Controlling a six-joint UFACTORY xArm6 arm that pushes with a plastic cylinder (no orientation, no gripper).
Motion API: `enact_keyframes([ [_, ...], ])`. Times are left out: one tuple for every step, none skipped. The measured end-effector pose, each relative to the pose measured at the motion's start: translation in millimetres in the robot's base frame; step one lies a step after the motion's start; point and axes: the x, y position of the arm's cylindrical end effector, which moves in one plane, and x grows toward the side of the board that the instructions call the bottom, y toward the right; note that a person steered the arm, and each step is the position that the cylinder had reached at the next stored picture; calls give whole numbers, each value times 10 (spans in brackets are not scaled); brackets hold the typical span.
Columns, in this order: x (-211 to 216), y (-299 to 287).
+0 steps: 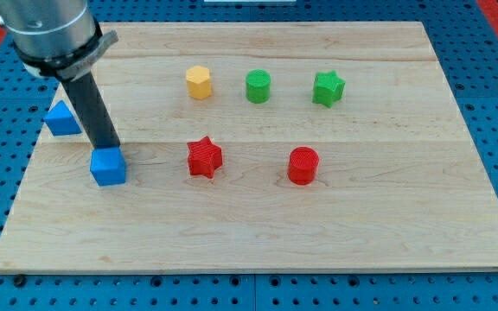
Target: Separate the blue cube from the blue triangle
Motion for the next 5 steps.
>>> enact_keyframes([
  [-227,13],
  [12,372],
  [520,706],
  [471,151],
  [214,-64],
])
